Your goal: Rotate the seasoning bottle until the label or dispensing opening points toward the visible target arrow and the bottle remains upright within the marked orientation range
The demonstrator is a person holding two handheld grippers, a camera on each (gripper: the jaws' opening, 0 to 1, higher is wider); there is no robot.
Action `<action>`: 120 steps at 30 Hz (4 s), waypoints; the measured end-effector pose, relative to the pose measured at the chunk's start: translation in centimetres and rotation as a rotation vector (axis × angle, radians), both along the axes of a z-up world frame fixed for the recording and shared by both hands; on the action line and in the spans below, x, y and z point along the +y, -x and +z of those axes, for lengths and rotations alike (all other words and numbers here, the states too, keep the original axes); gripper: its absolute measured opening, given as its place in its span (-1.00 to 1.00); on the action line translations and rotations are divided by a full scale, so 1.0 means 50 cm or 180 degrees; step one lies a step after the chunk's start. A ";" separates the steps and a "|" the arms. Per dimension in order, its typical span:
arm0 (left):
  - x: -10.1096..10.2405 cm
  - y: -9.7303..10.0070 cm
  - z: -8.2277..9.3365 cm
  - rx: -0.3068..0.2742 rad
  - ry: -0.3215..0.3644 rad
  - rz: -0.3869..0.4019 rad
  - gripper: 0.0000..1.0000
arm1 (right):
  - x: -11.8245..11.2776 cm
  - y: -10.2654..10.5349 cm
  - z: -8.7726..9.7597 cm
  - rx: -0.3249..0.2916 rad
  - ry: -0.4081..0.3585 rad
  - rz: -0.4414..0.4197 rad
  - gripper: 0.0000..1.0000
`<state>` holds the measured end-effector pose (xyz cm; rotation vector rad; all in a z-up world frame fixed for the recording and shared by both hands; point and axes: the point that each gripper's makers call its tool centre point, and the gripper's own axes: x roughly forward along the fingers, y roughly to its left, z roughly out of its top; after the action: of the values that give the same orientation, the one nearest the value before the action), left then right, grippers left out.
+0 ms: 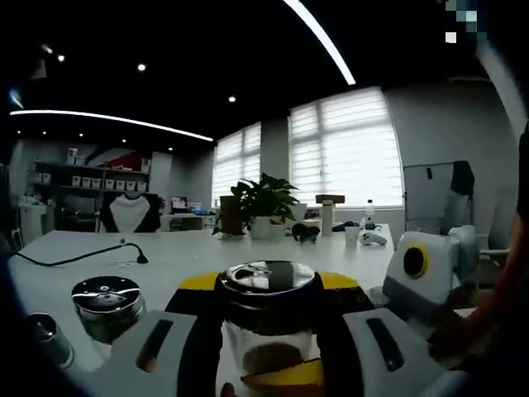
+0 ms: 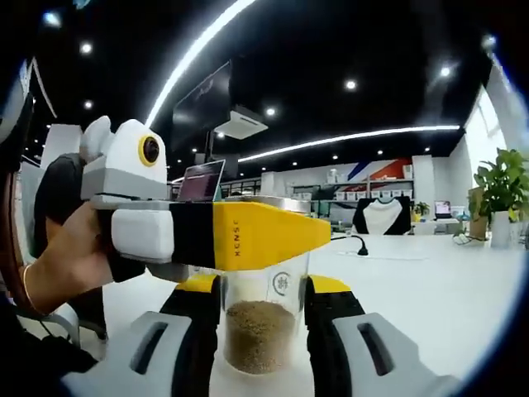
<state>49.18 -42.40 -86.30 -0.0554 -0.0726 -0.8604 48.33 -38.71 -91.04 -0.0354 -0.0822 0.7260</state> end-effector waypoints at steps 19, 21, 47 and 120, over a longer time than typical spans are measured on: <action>0.017 -0.011 -0.011 -0.0063 0.0012 0.0520 -0.11 | 0.010 -0.026 -0.047 -0.0084 0.0342 -0.0534 -0.16; 0.015 -0.009 -0.010 -0.0063 0.0005 0.0500 -0.11 | 0.010 -0.030 -0.051 -0.0065 0.0358 -0.0530 -0.16; -0.009 0.049 -0.012 -0.0225 -0.0241 -0.0663 -0.15 | -0.005 0.014 -0.043 0.0210 -0.0023 0.0684 -0.22; -0.002 0.018 -0.004 0.0019 0.0097 0.0146 -0.12 | 0.008 -0.024 -0.058 0.0039 0.0161 -0.0651 -0.07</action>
<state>48.28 -42.49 -86.49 -0.0844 -0.0810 -0.8132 49.53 -38.34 -93.92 -0.0863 -0.0477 0.5238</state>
